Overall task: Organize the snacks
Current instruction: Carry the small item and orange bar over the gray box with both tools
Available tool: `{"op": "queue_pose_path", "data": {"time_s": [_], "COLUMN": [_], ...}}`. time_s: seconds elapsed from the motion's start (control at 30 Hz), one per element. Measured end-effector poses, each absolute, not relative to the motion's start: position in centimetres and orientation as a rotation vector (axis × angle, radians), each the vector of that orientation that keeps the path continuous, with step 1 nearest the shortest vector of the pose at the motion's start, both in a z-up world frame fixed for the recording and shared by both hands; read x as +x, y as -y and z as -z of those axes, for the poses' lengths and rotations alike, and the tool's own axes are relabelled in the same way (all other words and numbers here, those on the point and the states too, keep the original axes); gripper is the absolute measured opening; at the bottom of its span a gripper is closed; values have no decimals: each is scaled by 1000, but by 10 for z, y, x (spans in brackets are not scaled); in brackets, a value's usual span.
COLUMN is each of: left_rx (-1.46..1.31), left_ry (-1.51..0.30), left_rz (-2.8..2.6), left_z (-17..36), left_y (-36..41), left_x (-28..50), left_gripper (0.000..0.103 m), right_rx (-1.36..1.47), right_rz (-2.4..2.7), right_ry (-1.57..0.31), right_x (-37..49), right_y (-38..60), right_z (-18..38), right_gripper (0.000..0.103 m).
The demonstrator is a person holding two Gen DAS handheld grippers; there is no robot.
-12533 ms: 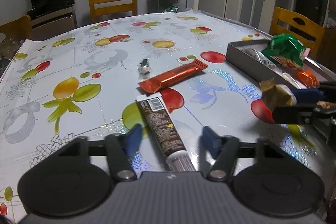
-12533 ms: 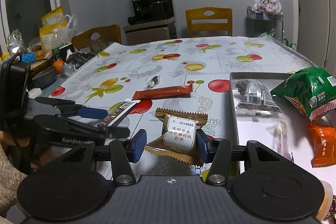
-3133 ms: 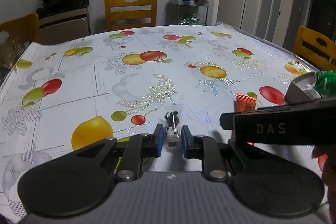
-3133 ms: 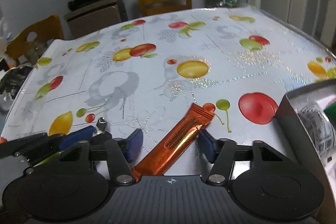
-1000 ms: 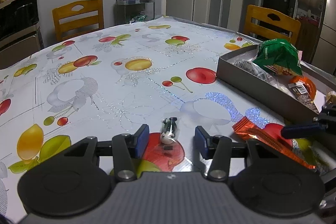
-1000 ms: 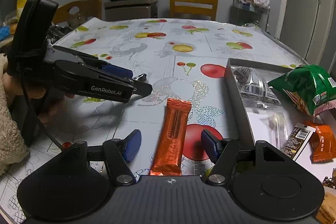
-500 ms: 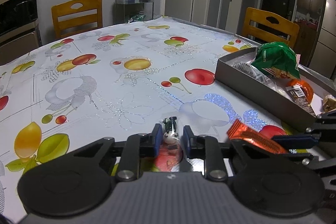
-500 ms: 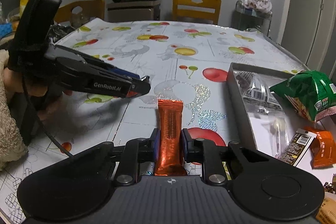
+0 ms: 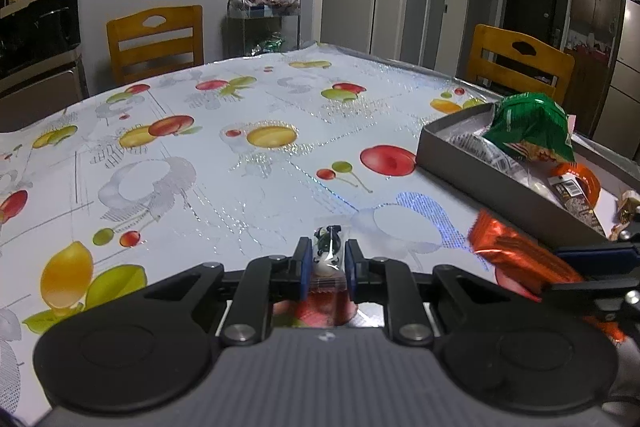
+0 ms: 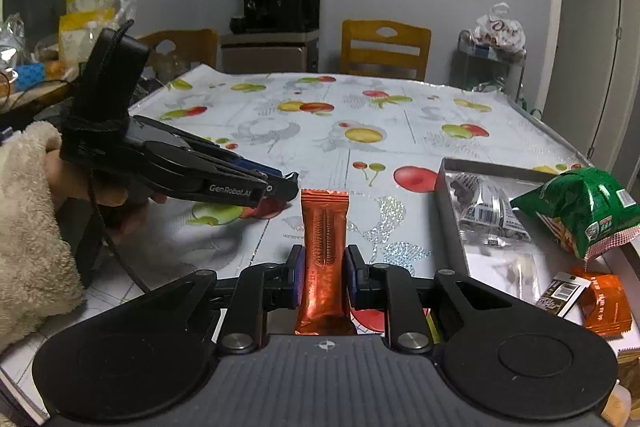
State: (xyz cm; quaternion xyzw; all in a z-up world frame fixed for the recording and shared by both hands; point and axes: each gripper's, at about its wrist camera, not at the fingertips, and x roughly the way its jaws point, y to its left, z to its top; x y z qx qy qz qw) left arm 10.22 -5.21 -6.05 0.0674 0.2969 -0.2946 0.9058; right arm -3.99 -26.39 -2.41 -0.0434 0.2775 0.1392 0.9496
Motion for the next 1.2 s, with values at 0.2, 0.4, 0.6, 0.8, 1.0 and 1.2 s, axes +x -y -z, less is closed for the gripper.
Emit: {"op": "queue_pose_path", "data": {"time_s": [0.2,0.4,0.6,0.8,1.0,1.2], "left_rx": [149,170,179,183,167,150], "left_ry": [-580,-567,-564,-529,-511,-492], "left_rz": [600,585,571,568,582,611], "left_z": [53,51,49,32,16,4], "left_y": [54,59,65,78,93,107], "left_x": [95,91,88,72,46,26], "left_gripper": [14,14,14,14,14,15], "right_rx": [-75,-40,-24,-20,-24,-23], "right_rz": [-284,-285,-292,-294,-340,-357], "right_ry": [-523,-487,-464,-434,-413,-401], "right_x": [-52,-63,-71,-78,-82,-87], "right_y": [279,300,315,329,336,346], "right_z": [16,10,6,-1,-3,-5], "right_gripper": [23,23,23,23,23,23]}}
